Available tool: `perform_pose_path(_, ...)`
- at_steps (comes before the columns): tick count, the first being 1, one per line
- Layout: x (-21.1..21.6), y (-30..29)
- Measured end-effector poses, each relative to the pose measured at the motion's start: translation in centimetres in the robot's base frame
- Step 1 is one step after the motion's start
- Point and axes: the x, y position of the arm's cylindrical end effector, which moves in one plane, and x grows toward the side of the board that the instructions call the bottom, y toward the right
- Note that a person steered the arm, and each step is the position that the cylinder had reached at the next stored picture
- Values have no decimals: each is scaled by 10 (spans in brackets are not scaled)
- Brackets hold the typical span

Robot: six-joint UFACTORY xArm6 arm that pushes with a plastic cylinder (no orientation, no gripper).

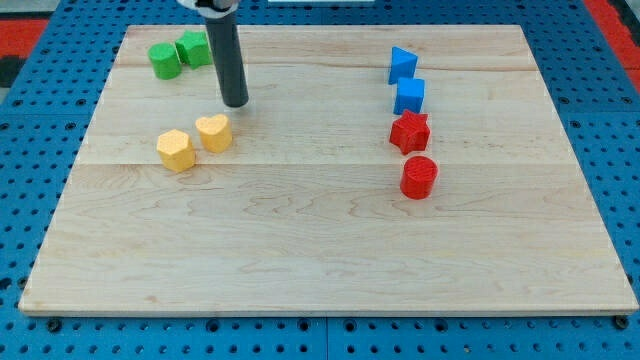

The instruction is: Place the yellow heart below the red circle

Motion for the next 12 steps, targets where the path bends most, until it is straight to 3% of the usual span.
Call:
perform_pose_path(1,23,-4)
perform_pose_path(2,5,-23)
perform_pose_path(3,30,-32)
perform_pose_path(5,101,36)
perform_pose_path(7,53,-33)
perform_pose_path(8,106,-29)
perform_pose_path(10,144,122)
perform_pose_path(11,150,173)
perform_pose_path(12,159,181)
